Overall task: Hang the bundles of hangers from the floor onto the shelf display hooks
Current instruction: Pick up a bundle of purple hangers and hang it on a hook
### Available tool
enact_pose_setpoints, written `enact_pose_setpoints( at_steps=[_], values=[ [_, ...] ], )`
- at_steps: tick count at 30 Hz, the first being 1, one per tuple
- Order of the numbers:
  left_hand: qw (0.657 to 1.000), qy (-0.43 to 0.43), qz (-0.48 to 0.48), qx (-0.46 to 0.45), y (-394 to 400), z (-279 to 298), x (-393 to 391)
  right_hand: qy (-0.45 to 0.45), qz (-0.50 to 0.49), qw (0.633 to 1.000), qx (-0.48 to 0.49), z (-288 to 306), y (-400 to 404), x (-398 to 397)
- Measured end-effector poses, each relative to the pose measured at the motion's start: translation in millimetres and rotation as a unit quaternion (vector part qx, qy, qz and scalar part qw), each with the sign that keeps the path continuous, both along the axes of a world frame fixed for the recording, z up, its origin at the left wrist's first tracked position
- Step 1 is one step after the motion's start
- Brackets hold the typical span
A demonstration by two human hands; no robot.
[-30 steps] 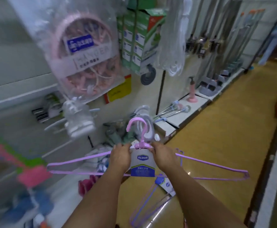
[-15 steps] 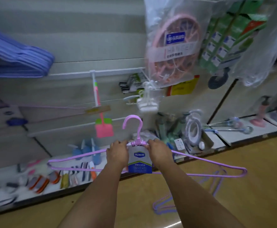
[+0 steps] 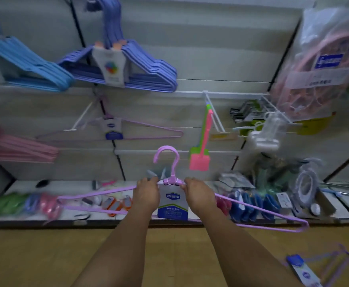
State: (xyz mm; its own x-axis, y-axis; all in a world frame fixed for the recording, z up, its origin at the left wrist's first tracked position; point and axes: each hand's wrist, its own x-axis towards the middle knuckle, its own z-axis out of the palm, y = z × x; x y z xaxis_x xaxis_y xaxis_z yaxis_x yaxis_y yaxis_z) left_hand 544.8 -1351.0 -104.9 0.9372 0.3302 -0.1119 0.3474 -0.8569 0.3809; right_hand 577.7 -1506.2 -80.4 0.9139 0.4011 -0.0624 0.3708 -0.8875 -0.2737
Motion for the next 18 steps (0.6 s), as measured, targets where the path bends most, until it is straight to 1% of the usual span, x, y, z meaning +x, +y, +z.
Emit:
enact_pose_setpoints(
  at_steps=[4,9,15,18],
  values=[
    [1.000,0.002,0.027,0.005,41.4,0.0,-11.7,0.011,0.007,1.000,0.009,-4.2,44.0,-6.8],
    [0.998,0.005,0.056,-0.004,80.2,-2.6,-9.2,0.017,0.026,0.999,-0.006,-7.4,85.7,3.9],
    [0.996,0.005,0.088,-0.006,123.8,0.8,10.6,0.000,0.111,0.994,0.006,-4.5,127.7,38.0],
    [0.994,0.000,0.105,-0.007,141.6,2.8,24.3,-0.001,0.133,0.991,0.006,-6.8,147.5,57.8]
  ],
)
